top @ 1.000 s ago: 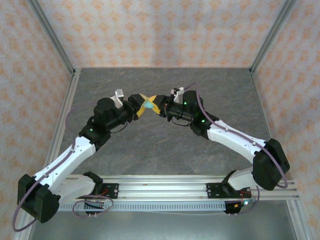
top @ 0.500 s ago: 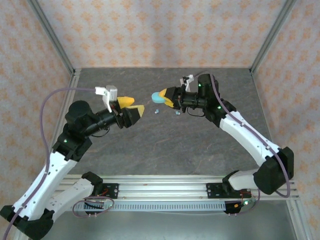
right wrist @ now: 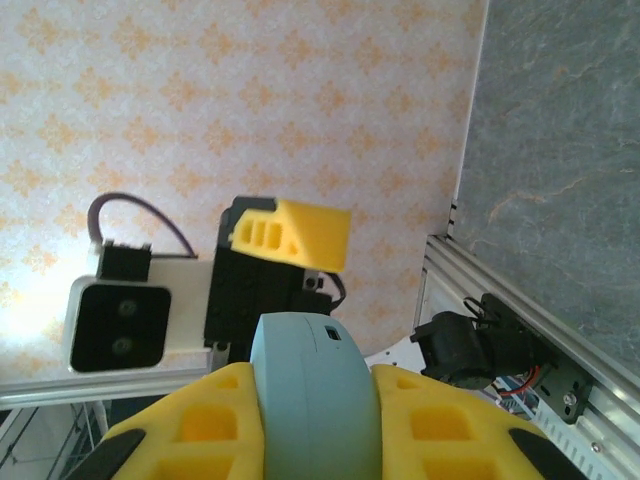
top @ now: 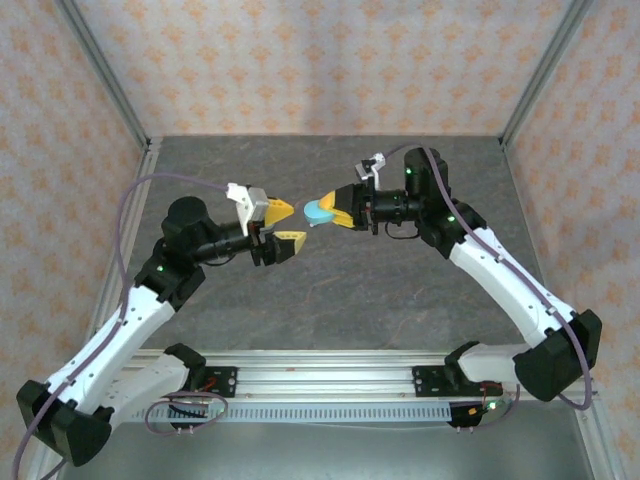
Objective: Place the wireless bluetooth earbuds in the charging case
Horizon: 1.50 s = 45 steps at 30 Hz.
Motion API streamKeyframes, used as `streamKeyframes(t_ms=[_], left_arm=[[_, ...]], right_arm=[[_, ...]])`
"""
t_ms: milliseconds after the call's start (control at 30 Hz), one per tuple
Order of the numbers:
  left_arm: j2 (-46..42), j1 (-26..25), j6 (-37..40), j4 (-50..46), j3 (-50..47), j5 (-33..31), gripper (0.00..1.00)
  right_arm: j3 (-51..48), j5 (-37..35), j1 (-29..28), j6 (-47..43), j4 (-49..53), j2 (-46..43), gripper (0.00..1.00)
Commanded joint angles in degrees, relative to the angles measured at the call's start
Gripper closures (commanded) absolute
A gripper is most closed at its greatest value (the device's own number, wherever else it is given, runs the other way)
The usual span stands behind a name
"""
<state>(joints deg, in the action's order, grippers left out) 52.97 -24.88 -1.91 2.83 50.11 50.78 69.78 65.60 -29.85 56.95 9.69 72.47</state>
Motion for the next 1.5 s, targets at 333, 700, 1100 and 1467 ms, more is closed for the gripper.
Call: streamKeyframes(t_ms=[333,700,1100,1467], left_arm=[[5.0,-3.1,-0.73,10.71,2.84,4.94,0.44],[6.66,-3.79,-2.09,14.48,3.53,5.18,0.56],[6.45,-4.31,-1.03,12.69,4.12,5.2,0.9],[1.72,-4.25,2.24,-4.09,8.01,5.69,1.0]], right_arm=[[1.23,2.7,-1.69,3.04,-4.9,-2.07,0.86],[1.15,2.78,-2.67,2.99,-4.99,-1.78,0.86],[1.06,3.39,-3.25,2.76,-4.86,-1.39,0.77],[6.67,-5.14,0.31,-23.87,7.81,-8.95,0.3]])
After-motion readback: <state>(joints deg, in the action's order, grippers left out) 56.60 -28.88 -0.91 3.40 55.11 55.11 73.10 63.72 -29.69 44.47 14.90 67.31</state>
